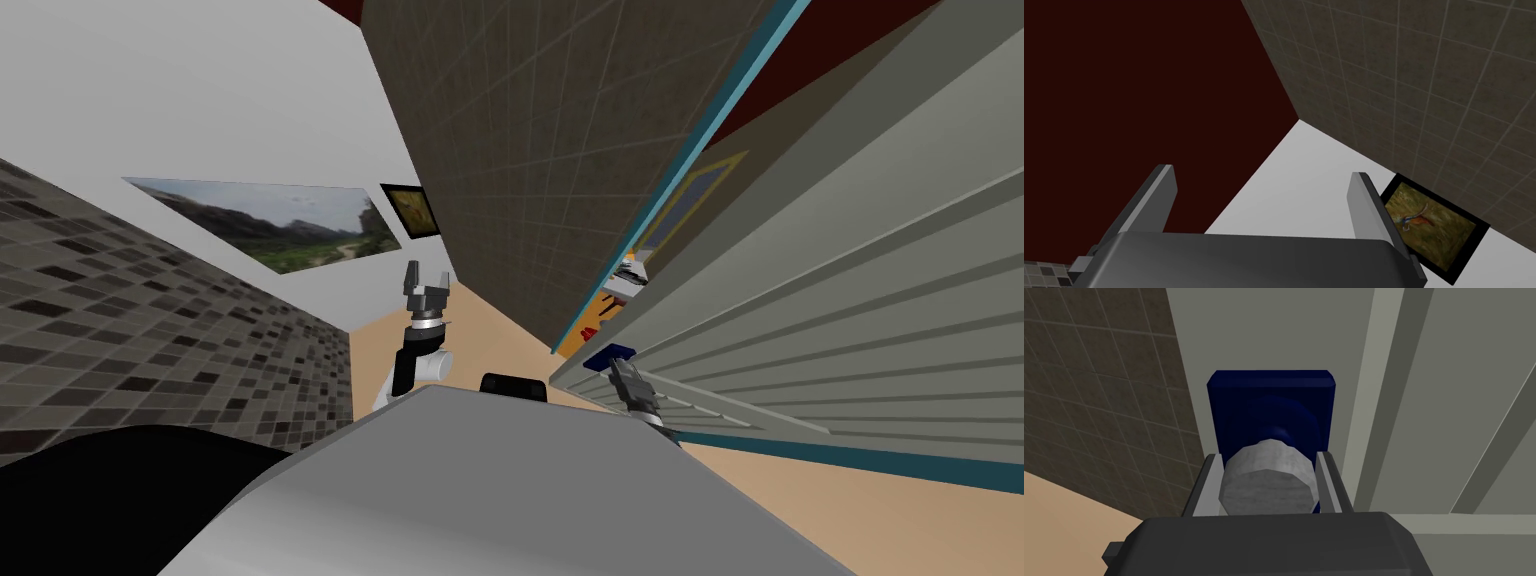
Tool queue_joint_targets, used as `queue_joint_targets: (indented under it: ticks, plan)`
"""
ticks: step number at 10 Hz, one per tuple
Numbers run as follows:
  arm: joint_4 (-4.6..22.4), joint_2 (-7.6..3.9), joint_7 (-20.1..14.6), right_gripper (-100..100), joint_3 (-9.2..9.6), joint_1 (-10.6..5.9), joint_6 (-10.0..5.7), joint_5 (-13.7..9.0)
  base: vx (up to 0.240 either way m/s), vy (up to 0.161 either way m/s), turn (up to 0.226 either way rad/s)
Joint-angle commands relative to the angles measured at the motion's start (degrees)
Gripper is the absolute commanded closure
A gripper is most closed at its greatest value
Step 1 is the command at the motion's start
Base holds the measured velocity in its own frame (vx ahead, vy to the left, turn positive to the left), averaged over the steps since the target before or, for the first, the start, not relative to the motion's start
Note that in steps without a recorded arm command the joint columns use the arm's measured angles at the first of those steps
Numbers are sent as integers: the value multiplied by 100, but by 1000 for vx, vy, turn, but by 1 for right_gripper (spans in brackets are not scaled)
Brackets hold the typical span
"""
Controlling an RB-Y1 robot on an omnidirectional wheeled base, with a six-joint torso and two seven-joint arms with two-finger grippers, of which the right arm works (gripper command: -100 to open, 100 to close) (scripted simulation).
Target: Pull the door open
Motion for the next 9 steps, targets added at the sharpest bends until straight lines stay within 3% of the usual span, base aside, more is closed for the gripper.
queue_joint_targets:
  ticks: [1,2,3,9]
  plan:
    - [11,-61,-76,100,23,-20,-45,34,-224,-8,84]
    - [29,-105,-128,100,46,-31,-67,57,-244,-21,109]
    - [28,-78,-91,100,34,-31,-38,41,-105,-13,34]
    - [175,-414,-480,100,293,-75,-297,250,-251,-46,162]
